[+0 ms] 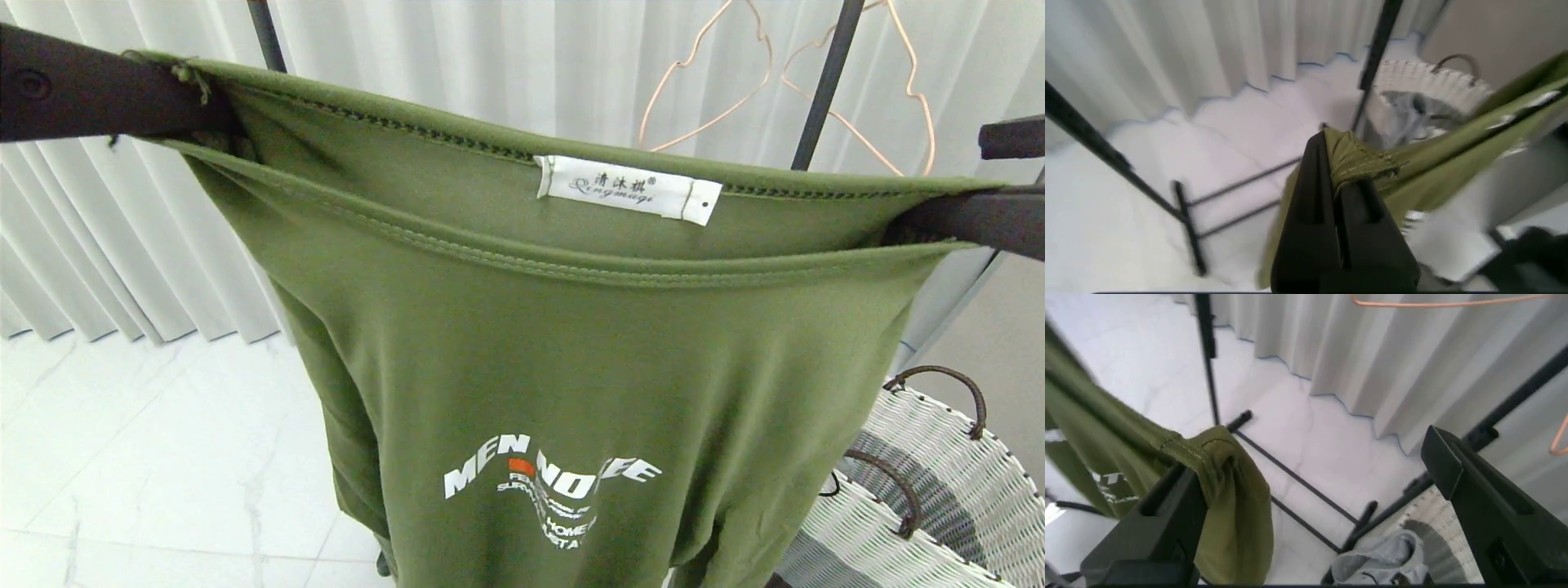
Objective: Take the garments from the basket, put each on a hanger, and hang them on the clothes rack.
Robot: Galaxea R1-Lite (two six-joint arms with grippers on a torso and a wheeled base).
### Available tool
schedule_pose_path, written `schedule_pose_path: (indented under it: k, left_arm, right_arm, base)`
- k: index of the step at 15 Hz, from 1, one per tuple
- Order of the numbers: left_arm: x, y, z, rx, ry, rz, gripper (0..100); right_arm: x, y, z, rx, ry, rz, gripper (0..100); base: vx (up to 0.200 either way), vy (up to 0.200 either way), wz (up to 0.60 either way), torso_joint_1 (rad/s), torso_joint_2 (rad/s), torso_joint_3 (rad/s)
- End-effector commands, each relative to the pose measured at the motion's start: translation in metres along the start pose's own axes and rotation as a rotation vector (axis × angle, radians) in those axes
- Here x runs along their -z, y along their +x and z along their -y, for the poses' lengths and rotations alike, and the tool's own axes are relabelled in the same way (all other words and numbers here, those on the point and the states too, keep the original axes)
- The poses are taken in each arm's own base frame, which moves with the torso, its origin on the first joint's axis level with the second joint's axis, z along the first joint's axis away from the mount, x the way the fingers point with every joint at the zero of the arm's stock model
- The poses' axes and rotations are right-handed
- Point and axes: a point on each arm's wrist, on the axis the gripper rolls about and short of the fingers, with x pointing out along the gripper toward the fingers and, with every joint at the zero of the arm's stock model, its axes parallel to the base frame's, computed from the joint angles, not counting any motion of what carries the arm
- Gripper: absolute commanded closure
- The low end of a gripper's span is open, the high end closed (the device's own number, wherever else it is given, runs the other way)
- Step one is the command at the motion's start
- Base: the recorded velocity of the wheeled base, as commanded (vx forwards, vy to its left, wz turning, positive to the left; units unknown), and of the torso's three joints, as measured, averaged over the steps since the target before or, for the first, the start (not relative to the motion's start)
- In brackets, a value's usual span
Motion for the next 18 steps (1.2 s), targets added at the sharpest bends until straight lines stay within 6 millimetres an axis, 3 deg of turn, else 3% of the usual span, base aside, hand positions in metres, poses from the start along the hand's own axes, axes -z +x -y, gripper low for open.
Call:
schedule_pose_path:
  k: [1,5,8,10,18]
  left_arm:
    - [0.002,0.006,-0.003,-0.032,0.028,0.002,100]
    - [0.007,0.013,-0.005,-0.062,0.065,0.012,100]
    - [0.011,0.006,-0.008,-0.062,0.151,0.012,100]
    - [0.014,0.003,-0.011,-0.076,0.184,0.007,100]
    - [0.018,-0.001,-0.017,-0.103,0.177,0.002,100]
  right_arm:
    - [0.002,-0.022,0.008,-0.040,0.018,0.051,0]
    - [0.022,-0.036,0.022,0.068,0.050,0.034,0]
    - [0.047,-0.027,0.056,0.460,0.047,-0.153,0]
    - [0.062,-0.026,0.072,0.607,0.019,-0.246,0]
    - [0.080,-0.026,0.085,0.751,-0.024,-0.340,0]
  base:
    - [0.000,0.000,0.00,0.000,0.00,0.000]
    - [0.000,0.000,0.00,0.000,0.00,0.000]
    - [0.000,0.000,0.00,0.000,0.00,0.000]
    - [0.000,0.000,0.00,0.000,0.00,0.000]
    - [0.000,0.000,0.00,0.000,0.00,0.000]
